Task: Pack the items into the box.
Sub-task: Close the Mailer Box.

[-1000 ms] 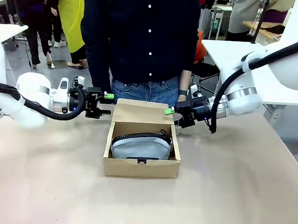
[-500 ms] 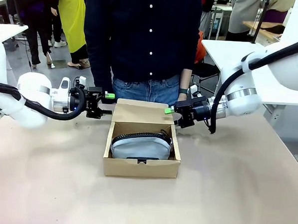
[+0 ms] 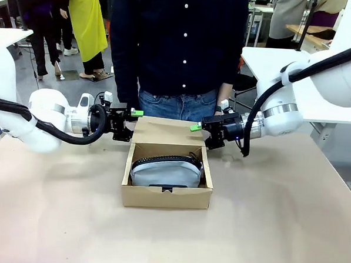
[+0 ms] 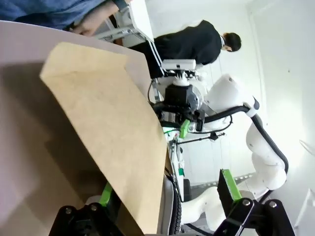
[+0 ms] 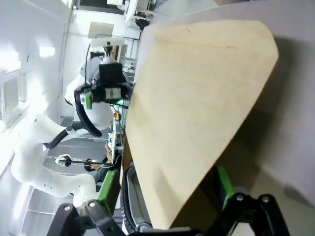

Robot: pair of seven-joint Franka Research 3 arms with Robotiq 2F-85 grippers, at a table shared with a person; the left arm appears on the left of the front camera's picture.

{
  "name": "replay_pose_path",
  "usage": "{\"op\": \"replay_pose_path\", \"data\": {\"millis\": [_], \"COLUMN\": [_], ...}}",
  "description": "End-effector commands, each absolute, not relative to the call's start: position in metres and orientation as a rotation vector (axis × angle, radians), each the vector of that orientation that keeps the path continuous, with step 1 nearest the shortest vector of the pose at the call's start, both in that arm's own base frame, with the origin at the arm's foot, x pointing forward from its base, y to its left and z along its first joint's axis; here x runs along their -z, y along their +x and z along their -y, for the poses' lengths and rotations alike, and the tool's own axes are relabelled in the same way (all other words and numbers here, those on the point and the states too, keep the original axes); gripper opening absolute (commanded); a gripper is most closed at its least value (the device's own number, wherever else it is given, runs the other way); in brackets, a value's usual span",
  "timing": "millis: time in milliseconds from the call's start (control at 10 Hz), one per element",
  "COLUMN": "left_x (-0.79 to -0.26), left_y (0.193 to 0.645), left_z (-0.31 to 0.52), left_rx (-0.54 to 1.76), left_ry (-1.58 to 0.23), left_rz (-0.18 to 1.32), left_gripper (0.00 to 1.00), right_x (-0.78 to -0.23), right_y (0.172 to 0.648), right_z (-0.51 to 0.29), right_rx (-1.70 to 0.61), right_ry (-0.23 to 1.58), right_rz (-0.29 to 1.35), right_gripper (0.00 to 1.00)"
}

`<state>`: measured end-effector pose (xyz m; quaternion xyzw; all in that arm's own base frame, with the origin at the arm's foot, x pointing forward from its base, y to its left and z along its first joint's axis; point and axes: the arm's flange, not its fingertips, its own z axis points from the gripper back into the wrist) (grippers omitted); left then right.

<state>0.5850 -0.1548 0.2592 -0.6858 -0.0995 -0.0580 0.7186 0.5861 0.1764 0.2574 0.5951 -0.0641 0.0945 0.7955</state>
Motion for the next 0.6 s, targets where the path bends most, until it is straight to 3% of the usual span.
{"op": "replay_pose_path", "data": {"millis": [0,500], "left_x": [-0.262,-0.291], "left_y": [0.587,0.549], "left_z": [0.155,0.155], "left_rx": [0.215,0.393], "left_ry": [-1.54,-1.657], "left_rz": [0.231,0.347], "left_gripper": [1.0,1.0], "right_x": [-0.268,-0.295], "right_y": [0.588,0.563], "right_z": [-0.183,-0.171], "right_rx": [-0.18,-0.302], "right_ry": [1.327,1.319], "right_rz": [0.183,0.382], "right_gripper": [1.0,1.0]}}
